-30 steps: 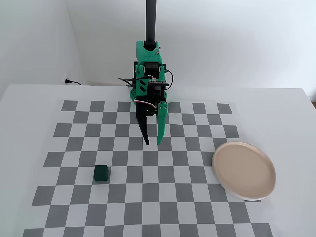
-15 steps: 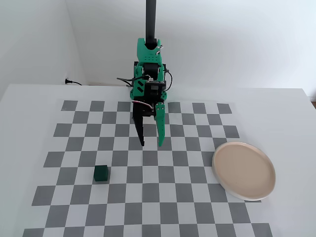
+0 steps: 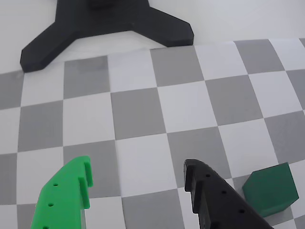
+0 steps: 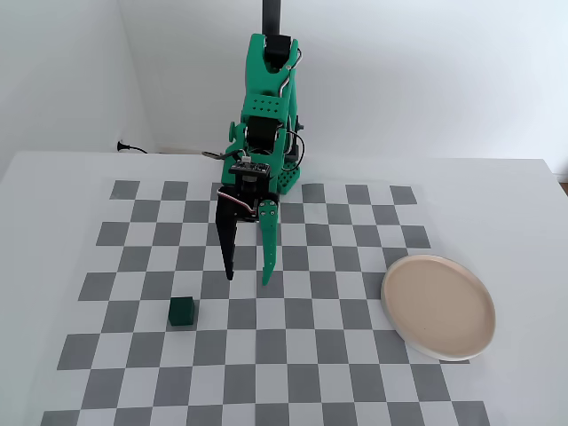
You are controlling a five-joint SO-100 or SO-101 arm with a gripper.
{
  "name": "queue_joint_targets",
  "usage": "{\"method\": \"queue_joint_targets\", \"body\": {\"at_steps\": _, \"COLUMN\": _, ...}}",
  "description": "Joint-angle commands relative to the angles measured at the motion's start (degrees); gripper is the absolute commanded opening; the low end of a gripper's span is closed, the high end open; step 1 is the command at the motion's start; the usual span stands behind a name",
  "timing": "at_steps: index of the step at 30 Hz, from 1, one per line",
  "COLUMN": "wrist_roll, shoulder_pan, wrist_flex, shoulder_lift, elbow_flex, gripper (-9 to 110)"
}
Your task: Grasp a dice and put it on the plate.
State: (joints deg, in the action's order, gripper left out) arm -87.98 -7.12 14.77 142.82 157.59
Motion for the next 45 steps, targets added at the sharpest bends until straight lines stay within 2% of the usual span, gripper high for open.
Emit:
{"method": "queue_joint_targets", "body": {"at_steps": 1, "wrist_roll": 0.44, "shoulder_pan": -1.76, "wrist_flex": -2.99, "shoulder_lift": -3.6, "elbow_flex": -6.24, "gripper": 16}}
{"method": "queue_joint_targets", "body": {"at_steps": 21, "wrist_roll": 2.02, "shoulder_pan": -15.56, "wrist_flex": -9.93, "shoulder_lift": -21.97, "elbow_flex": -15.73, "gripper": 16}}
{"method": "queue_joint_targets", "body": {"at_steps": 45, "wrist_roll": -0.18, "shoulder_pan": -17.23, "wrist_flex": -11.16, "shoulder_lift": -30.32, "elbow_flex": -15.91, "gripper": 17}}
